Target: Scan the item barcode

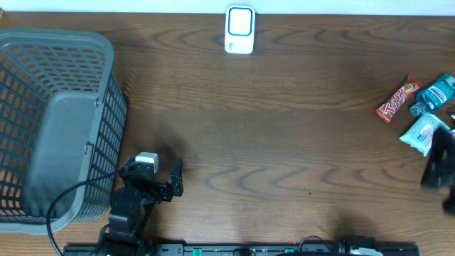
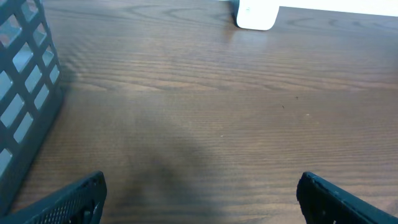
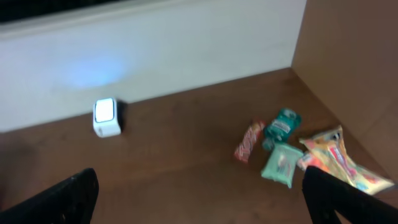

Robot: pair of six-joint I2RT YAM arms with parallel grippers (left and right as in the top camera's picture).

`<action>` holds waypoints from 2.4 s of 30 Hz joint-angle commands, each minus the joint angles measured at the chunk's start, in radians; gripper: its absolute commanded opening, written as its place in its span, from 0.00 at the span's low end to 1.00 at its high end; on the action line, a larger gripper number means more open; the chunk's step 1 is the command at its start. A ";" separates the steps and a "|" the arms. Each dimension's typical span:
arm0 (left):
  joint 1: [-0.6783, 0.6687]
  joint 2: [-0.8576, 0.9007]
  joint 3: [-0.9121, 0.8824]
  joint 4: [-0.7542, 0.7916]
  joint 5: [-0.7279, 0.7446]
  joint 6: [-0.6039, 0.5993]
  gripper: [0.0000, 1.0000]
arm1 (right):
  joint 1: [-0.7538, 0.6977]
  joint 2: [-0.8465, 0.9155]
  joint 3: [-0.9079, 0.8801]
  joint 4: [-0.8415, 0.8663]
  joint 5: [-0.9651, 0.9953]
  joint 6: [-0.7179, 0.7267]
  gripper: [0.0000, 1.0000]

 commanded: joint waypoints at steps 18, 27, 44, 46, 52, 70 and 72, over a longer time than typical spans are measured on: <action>-0.003 -0.001 -0.022 -0.011 0.009 0.013 0.98 | 0.005 -0.322 -0.001 -0.089 0.019 0.011 0.99; -0.003 -0.001 -0.022 -0.011 0.009 0.013 0.98 | 0.007 -0.445 -0.025 -0.085 0.024 0.011 0.99; -0.003 -0.001 -0.022 -0.011 0.009 0.013 0.98 | 0.024 -0.765 -0.599 0.361 0.020 0.011 0.99; -0.003 -0.001 -0.022 -0.011 0.009 0.013 0.98 | 0.023 -0.795 -0.710 0.466 0.020 0.011 0.99; -0.003 -0.001 -0.022 -0.011 0.009 0.013 0.98 | 0.023 -0.860 -1.038 0.793 0.017 0.038 0.99; -0.003 -0.001 -0.022 -0.011 0.009 0.013 0.98 | 0.019 -1.006 -1.718 1.366 0.016 0.042 0.99; -0.003 -0.001 -0.022 -0.011 0.009 0.013 0.98 | 0.019 -1.006 -1.779 1.431 0.016 0.042 0.99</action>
